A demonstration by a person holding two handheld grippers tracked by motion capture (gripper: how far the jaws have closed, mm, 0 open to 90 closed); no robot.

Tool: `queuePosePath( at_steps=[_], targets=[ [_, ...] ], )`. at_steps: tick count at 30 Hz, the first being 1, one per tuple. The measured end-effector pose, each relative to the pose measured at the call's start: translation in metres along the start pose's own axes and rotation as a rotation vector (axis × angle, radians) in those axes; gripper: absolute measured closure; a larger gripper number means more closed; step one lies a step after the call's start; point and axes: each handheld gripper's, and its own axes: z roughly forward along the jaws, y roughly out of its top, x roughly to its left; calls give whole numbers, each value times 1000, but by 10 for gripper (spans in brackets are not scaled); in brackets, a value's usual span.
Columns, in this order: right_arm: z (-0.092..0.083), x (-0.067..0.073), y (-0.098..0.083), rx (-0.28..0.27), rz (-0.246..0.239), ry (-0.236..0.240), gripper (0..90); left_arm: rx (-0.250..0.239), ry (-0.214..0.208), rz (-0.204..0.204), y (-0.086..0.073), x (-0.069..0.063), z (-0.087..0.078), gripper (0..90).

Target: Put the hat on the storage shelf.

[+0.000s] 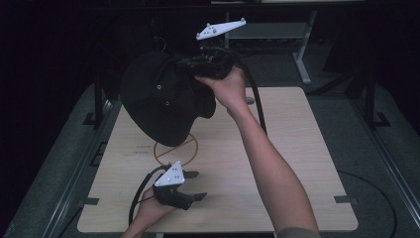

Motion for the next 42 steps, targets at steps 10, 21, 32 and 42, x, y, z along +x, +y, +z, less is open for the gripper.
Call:
queuePosePath(
  at_steps=[10, 21, 32, 42],
  targets=[
    [18, -2, 0, 11, 16, 9, 879, -3, -9, 3, 2, 0, 3, 283],
    [40, 2, 3, 35, 13, 36, 879, 1, -20, 9, 3, -4, 8, 283],
    [62, 8, 3, 57, 3, 53, 878, 5, -27, 20, 3, -6, 8, 283],
    [87, 16, 0, 109, -18, 73, 878, 4, -25, 26, 2, -8, 10, 283]
  ],
)
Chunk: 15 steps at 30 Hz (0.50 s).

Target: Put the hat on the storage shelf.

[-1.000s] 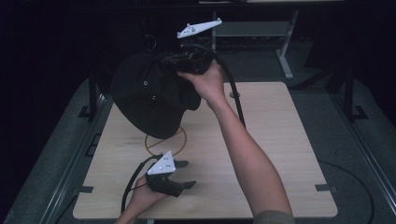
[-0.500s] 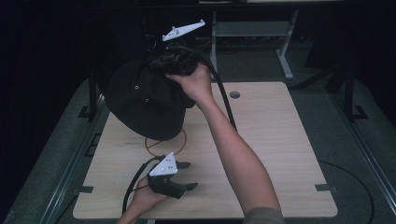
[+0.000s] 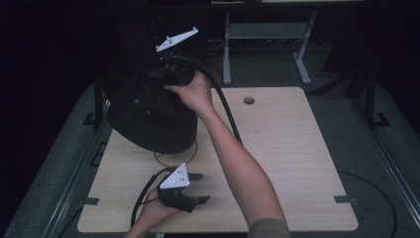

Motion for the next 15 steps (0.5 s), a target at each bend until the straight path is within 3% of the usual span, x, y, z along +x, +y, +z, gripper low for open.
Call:
queuePosePath(
  at_steps=[9, 11, 14, 15],
  targets=[
    [16, 6, 1, 49, 1, 8, 873, 10, -2, 13, 1, -2, 2, 282],
    [23, 9, -2, 79, -12, 6, 841, 6, -4, 14, 0, -3, 3, 282],
    [28, 11, -4, 72, 18, 36, 716, 21, -10, 28, 1, -4, 3, 282],
    [28, 12, -4, 82, 9, 35, 693, 19, -12, 28, 1, -4, 3, 282]
  ],
)
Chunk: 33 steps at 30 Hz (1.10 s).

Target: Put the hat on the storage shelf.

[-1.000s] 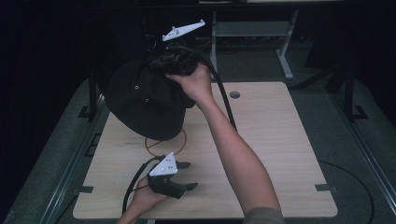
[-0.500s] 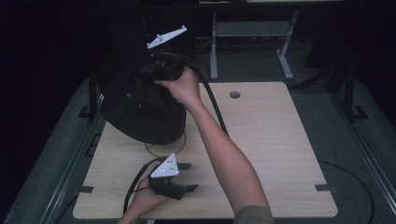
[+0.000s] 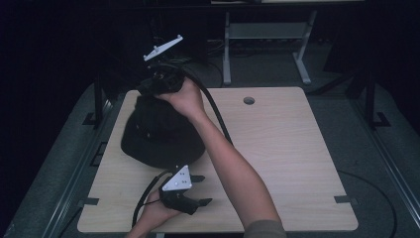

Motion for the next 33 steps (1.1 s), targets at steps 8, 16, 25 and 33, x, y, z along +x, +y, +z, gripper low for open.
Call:
queuePosePath(
  at_steps=[8, 16, 25, 33],
  targets=[
    [-21, -2, -13, -17, 7, -14, 534, 3, -6, 0, 0, -2, 1, 280],
    [-44, -12, -29, -35, 37, -47, 450, -4, -3, -19, -2, 0, 0, 275],
    [-63, -18, -39, -59, 49, -59, 387, -8, -1, -22, -2, 0, 0, 272],
    [-81, -22, -52, -64, 73, -80, 349, -7, 0, -27, -2, 1, -1, 268]
  ],
)
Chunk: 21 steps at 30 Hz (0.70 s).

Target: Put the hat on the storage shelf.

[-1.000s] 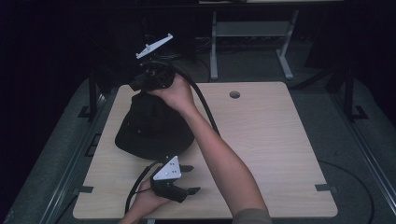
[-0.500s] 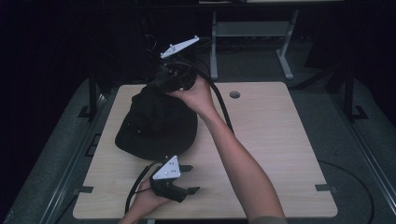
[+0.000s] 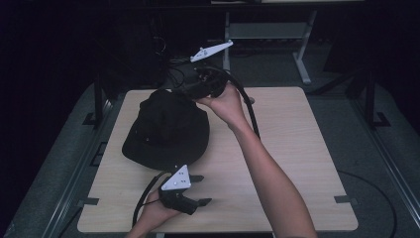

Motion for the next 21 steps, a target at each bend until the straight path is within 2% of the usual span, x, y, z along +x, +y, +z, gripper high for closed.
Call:
queuePosePath(
  at_steps=[11, 16, 21],
  targets=[
    [-22, -3, -18, 3, 18, -24, 265, -6, 6, -16, -1, 1, 0, 262],
    [-31, -3, -27, 9, 18, -57, 250, -11, 5, -25, -1, 1, 0, 261],
    [-44, -9, -44, 12, 49, -75, 235, -12, 9, -17, -1, 1, 0, 258]
  ],
)
